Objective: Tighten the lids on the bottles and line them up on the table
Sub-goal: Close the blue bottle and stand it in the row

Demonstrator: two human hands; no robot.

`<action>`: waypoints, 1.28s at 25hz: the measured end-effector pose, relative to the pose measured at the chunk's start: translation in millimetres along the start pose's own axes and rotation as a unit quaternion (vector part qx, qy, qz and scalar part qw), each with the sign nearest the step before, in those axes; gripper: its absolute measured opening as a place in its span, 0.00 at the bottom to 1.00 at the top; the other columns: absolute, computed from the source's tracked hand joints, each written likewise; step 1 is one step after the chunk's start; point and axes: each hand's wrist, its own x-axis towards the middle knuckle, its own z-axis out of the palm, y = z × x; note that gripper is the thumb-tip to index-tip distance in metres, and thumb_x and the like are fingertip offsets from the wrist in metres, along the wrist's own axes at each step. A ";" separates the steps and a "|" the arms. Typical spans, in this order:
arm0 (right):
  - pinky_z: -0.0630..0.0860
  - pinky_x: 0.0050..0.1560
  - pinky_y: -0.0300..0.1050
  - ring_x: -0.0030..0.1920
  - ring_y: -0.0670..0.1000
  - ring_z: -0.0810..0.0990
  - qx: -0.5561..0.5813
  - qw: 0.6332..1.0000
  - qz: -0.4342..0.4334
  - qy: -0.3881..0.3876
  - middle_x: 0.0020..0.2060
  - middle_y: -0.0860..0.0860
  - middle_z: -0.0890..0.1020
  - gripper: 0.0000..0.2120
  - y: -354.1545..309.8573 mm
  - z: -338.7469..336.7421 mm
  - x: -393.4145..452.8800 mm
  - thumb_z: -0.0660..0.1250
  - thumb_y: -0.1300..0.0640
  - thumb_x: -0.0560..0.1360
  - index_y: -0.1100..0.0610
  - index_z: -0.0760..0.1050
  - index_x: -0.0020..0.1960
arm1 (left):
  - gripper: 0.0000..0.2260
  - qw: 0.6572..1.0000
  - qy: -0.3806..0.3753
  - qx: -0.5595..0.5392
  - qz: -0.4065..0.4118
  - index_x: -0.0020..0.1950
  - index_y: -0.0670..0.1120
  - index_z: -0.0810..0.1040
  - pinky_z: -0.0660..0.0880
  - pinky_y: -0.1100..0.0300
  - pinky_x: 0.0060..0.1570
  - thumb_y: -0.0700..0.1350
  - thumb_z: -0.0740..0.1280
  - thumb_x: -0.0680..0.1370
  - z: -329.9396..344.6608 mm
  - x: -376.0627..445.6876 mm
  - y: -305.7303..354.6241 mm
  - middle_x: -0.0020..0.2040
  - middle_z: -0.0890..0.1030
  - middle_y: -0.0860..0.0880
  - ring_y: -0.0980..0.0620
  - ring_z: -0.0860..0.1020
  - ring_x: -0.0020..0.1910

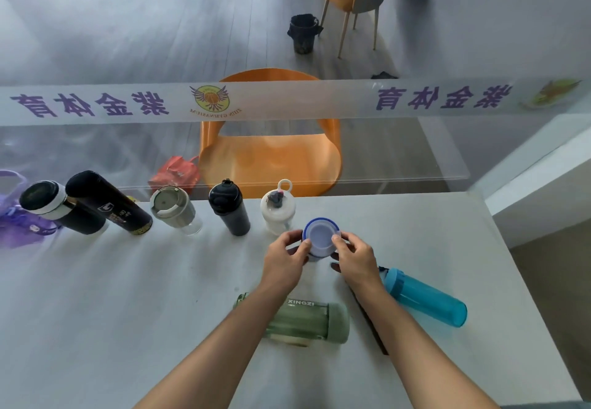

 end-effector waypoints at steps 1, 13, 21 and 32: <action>0.83 0.55 0.60 0.52 0.55 0.84 -0.008 1.000 0.000 -0.006 0.50 0.50 0.82 0.15 -3.2 -7.3 11.1 0.65 0.49 0.80 0.54 0.78 0.63 | 0.13 1.000 0.005 0.004 -0.002 0.63 0.44 0.78 0.82 0.50 0.56 0.44 0.68 0.79 9.0 6.8 6.3 0.57 0.83 0.50 0.51 0.83 0.53; 0.81 0.58 0.61 0.52 0.56 0.85 -0.050 0.995 -0.045 -0.078 0.50 0.51 0.86 0.11 -31.2 -44.4 104.9 0.66 0.44 0.76 0.46 0.79 0.55 | 0.09 0.998 0.056 -0.025 -0.033 0.61 0.43 0.77 0.78 0.50 0.59 0.41 0.62 0.82 65.3 72.3 43.4 0.54 0.80 0.46 0.49 0.78 0.54; 0.81 0.59 0.60 0.52 0.56 0.85 -0.054 0.993 -0.041 -0.098 0.51 0.53 0.85 0.16 -34.5 -43.9 111.9 0.66 0.46 0.78 0.52 0.79 0.62 | 0.09 0.997 0.060 -0.021 -0.034 0.60 0.45 0.77 0.78 0.48 0.58 0.42 0.62 0.82 61.1 79.7 40.4 0.53 0.81 0.46 0.50 0.78 0.52; 0.70 0.69 0.51 0.67 0.60 0.76 -0.248 0.965 0.049 -0.073 0.66 0.57 0.79 0.21 28.6 -78.1 37.9 0.61 0.51 0.80 0.56 0.72 0.71 | 0.11 0.979 0.010 0.049 -0.198 0.60 0.42 0.75 0.75 0.52 0.42 0.41 0.62 0.79 84.8 23.1 -33.6 0.40 0.75 0.46 0.47 0.74 0.34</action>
